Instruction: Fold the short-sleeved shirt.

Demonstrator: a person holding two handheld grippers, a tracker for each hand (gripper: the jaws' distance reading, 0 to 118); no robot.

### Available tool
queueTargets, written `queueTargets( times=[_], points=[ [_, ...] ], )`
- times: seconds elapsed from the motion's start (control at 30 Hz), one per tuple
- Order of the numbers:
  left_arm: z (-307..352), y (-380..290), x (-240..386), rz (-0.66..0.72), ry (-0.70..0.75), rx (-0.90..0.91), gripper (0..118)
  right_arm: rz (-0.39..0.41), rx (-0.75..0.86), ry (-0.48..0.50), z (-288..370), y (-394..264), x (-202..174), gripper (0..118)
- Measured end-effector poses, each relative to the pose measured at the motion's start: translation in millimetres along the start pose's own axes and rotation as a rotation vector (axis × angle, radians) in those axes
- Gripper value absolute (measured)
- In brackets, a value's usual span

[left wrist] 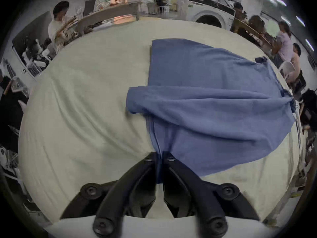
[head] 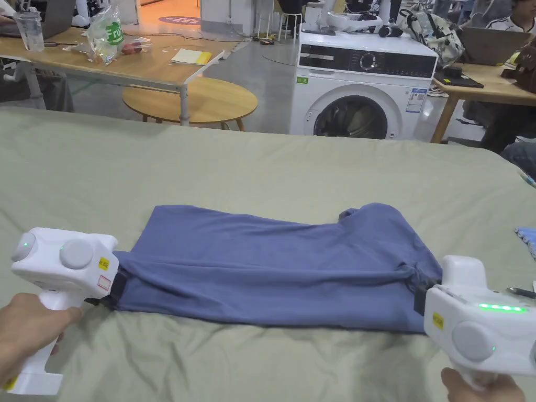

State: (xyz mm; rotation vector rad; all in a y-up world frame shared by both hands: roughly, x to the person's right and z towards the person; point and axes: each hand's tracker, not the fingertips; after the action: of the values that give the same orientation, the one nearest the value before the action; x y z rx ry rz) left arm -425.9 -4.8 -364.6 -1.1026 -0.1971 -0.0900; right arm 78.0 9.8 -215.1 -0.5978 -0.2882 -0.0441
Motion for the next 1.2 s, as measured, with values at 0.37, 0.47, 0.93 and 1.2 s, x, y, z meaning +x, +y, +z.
queueTargets(
  times=[0.37, 0.47, 0.93, 1.2],
  points=[
    [28, -29, -20, 0.068, -0.062, 0.119, 0, 0.020, -0.398, -0.005, -82, 0, 61, 55],
    [24, -33, -17, 0.062, -0.055, 0.123, 0, -0.009, -0.424, 0.077, -89, -16, 64, 30],
    [75, -56, -23, 0.070, -0.072, 0.214, 0, 0.059, -0.242, 0.044, 6, 2, 61, 0],
    [93, -118, -42, 0.118, -0.082, 0.180, 0, 0.148, -0.316, 0.012, 56, -42, 56, 0]
  ],
)
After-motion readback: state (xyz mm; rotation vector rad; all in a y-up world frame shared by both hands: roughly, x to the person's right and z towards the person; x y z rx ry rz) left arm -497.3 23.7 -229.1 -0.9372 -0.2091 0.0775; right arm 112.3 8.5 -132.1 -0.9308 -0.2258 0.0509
